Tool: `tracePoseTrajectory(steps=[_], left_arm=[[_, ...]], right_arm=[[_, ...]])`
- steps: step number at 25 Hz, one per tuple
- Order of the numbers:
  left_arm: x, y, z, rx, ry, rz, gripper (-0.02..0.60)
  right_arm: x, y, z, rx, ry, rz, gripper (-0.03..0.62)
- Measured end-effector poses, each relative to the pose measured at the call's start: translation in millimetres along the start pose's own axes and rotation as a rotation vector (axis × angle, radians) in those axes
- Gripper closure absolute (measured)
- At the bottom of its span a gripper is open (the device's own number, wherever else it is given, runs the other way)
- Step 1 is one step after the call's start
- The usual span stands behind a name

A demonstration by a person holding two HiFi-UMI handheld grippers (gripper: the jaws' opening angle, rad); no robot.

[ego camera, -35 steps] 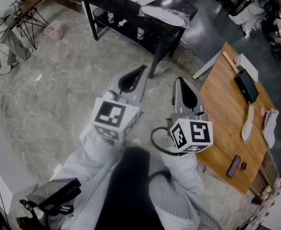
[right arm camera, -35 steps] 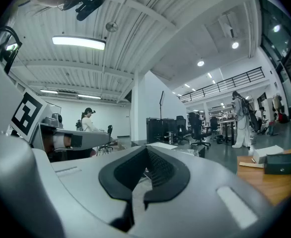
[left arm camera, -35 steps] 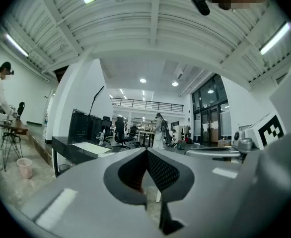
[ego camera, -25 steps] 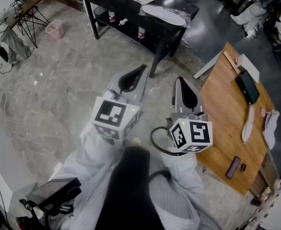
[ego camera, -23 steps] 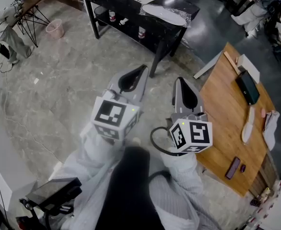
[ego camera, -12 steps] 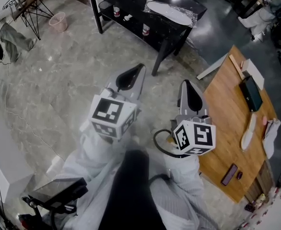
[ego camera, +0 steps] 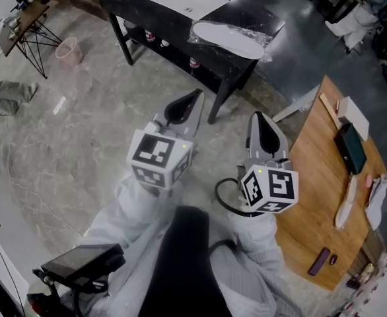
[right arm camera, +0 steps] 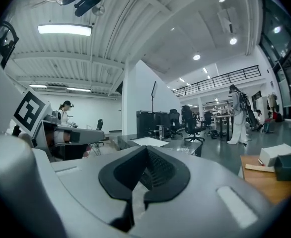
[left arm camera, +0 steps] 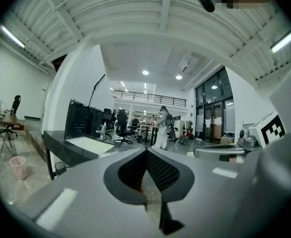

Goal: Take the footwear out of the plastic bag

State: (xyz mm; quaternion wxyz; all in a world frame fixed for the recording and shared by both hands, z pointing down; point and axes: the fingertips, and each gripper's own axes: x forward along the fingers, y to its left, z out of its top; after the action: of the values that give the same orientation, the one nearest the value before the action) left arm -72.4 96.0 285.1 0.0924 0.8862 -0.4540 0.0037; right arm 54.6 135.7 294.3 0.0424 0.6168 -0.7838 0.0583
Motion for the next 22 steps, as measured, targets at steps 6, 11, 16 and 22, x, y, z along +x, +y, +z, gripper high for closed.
tracePoseTrajectory(steps=[6, 11, 16, 22], left_arm=[[88.3, 57.3, 16.7, 0.016, 0.025, -0.060, 0.580], [146.8, 84.3, 8.7, 0.009, 0.076, -0.082, 0.580], [207.1, 105.9, -12.8, -0.015, 0.148, -0.101, 0.580], [284.0, 128.5, -21.2, -0.084, 0.199, -0.117, 0.580]], right_arm=[[87.8, -37.5, 16.1, 0.022, -0.005, -0.079, 0.580], [141.0, -74.8, 12.8, 0.056, 0.021, -0.131, 0.580], [196.2, -119.7, 1.4, 0.081, 0.054, -0.147, 0.580], [257.5, -182.1, -16.7, 0.174, 0.139, -0.056, 0.580]])
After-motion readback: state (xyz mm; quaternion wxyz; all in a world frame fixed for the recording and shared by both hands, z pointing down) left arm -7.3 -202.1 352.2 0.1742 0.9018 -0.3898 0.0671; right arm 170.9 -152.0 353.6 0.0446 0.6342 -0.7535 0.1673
